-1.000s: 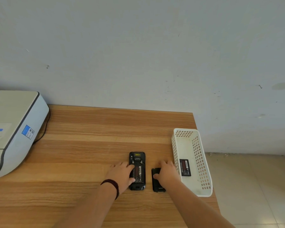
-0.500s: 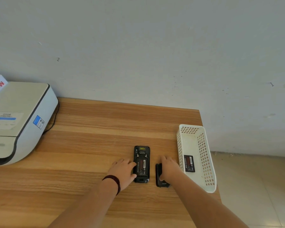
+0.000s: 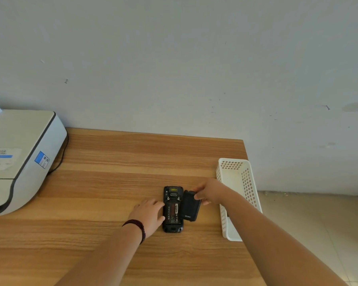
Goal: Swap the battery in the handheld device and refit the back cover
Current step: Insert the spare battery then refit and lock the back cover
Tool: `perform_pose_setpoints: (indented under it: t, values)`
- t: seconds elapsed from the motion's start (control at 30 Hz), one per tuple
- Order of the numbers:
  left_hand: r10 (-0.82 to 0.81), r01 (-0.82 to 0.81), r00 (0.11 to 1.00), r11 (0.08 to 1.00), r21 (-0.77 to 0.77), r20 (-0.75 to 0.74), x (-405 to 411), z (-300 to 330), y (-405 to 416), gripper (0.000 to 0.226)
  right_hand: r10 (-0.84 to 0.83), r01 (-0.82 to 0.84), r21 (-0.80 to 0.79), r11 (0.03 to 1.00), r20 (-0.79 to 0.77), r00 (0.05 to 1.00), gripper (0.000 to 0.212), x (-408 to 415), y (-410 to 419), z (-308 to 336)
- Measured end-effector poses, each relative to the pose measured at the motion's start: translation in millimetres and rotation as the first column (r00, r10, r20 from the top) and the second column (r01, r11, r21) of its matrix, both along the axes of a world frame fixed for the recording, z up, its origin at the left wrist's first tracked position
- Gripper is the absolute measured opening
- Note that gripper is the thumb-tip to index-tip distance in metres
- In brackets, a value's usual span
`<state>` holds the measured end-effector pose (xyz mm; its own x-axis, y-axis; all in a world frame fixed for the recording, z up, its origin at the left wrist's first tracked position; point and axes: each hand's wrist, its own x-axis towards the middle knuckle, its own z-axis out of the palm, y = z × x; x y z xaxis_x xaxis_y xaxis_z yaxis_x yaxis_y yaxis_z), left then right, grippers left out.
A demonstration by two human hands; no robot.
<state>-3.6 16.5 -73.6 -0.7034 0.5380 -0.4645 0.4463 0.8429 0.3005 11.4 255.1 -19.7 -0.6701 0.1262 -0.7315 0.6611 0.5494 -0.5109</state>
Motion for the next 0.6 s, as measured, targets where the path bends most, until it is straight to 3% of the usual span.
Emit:
perform_pose_setpoints:
  t: [0.17,0.6]
  values:
    - [0.036,-0.036,0.999,0.999,-0.022,0.02,-1,2,-9,0.048,0.007,-0.007,-0.074,0.997,-0.011,1.0,0.032,-14,-26,-10]
    - [0.065,-0.065,0.997,0.998,0.007,0.043,-5,3,-15,0.048,0.178,-0.172,0.098,0.98,-0.053,0.983,0.032,-18,-52,-27]
